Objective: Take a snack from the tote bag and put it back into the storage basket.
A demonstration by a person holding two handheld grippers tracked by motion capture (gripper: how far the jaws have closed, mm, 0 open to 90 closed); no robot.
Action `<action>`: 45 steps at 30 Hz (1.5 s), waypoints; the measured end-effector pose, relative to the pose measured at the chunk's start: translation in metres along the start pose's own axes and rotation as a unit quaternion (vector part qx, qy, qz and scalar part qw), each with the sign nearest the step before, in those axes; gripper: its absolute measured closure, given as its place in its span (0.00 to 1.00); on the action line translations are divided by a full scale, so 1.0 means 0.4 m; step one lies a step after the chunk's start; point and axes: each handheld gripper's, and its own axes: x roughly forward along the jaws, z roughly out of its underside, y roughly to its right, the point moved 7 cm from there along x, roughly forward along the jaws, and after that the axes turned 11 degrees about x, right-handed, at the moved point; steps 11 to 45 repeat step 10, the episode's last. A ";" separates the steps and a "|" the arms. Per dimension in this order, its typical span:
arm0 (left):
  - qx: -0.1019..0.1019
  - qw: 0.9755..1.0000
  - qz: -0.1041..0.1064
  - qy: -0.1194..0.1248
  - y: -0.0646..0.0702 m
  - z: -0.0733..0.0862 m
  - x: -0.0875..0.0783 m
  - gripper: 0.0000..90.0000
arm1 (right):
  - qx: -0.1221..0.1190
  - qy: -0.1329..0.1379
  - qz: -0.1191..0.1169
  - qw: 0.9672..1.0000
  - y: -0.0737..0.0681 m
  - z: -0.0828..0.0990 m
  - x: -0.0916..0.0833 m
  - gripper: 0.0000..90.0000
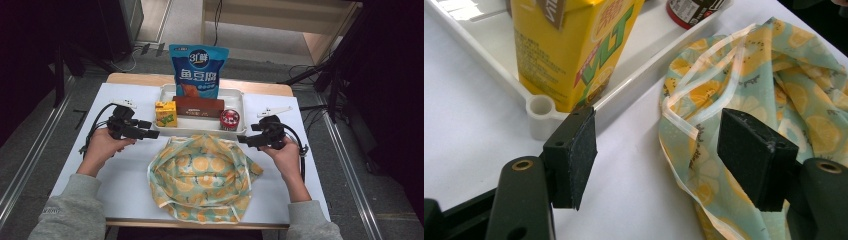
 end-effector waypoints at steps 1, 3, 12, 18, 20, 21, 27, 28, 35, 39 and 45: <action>-0.001 1.000 -0.001 -0.003 -0.001 0.002 0.002 0.36 | 0.001 -0.001 0.001 1.000 0.003 0.005 -0.003 0.24; -0.001 1.000 -0.001 -0.005 -0.003 0.004 0.003 0.36 | 0.003 0.001 -0.001 1.000 0.006 0.009 -0.005 0.24; -0.009 1.000 0.004 0.000 -0.004 0.004 0.002 0.33 | 0.004 0.004 0.004 1.000 0.016 0.014 -0.005 0.24; -0.009 1.000 0.004 0.000 -0.004 0.004 0.002 0.33 | 0.004 0.004 0.004 1.000 0.016 0.014 -0.005 0.24; -0.009 1.000 0.004 0.000 -0.004 0.004 0.002 0.33 | 0.004 0.004 0.004 1.000 0.016 0.014 -0.005 0.24; -0.009 1.000 0.004 0.000 -0.004 0.004 0.002 0.33 | 0.004 0.004 0.004 1.000 0.016 0.014 -0.005 0.24; -0.009 1.000 0.004 0.000 -0.004 0.004 0.002 0.33 | 0.004 0.004 0.004 1.000 0.016 0.014 -0.005 0.24; -0.009 1.000 0.004 0.000 -0.004 0.004 0.002 0.33 | 0.004 0.004 0.004 1.000 0.016 0.014 -0.005 0.24; -0.009 1.000 0.004 0.000 -0.004 0.004 0.002 0.33 | 0.004 0.004 0.004 1.000 0.016 0.014 -0.005 0.24; -0.009 1.000 0.004 0.000 -0.004 0.004 0.002 0.33 | 0.004 0.004 0.004 1.000 0.016 0.014 -0.005 0.24; -0.009 1.000 0.004 0.000 -0.004 0.004 0.002 0.33 | 0.004 0.004 0.004 1.000 0.016 0.014 -0.005 0.24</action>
